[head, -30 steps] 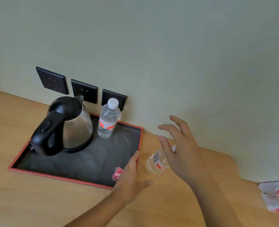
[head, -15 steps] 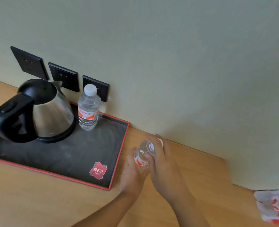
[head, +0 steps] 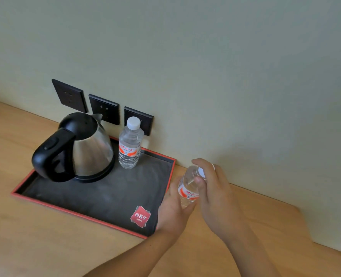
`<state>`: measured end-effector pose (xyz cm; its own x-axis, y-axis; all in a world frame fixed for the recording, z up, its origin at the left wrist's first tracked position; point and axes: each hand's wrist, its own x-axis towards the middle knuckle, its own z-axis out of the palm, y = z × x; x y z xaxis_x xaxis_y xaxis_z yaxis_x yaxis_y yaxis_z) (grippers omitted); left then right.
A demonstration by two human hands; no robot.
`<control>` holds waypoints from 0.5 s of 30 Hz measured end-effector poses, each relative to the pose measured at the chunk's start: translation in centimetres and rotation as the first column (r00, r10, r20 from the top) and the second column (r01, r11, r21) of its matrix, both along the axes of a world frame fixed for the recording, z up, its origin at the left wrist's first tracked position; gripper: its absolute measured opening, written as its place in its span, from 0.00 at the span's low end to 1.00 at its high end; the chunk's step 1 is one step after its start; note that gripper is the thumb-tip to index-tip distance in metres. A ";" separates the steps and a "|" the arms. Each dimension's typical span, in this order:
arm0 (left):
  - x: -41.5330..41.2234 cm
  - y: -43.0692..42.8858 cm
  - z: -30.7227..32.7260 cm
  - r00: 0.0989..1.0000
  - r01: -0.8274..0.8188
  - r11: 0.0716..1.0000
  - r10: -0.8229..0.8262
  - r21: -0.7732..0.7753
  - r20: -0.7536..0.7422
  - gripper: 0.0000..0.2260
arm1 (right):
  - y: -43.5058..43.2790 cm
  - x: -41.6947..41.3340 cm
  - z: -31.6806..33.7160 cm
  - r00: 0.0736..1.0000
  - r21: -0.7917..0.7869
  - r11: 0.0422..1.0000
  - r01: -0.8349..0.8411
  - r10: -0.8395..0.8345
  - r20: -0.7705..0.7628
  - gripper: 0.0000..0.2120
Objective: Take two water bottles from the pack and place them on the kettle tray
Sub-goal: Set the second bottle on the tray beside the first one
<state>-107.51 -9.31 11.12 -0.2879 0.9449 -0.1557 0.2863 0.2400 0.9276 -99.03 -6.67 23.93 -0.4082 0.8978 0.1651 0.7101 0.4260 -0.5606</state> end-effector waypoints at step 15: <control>-10.0 5.3 -0.6 0.993 -0.114 0.985 0.111 0.128 0.027 0.29 | 5.4 -9.8 -0.5 0.997 0.021 0.999 -0.042 0.043 -0.062 0.16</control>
<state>-117.54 -4.00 10.49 -0.3918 0.9191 -0.0410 0.2456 0.1475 0.9581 -108.84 -1.25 23.40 -0.4343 0.8762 0.2090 0.6550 0.4665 -0.5944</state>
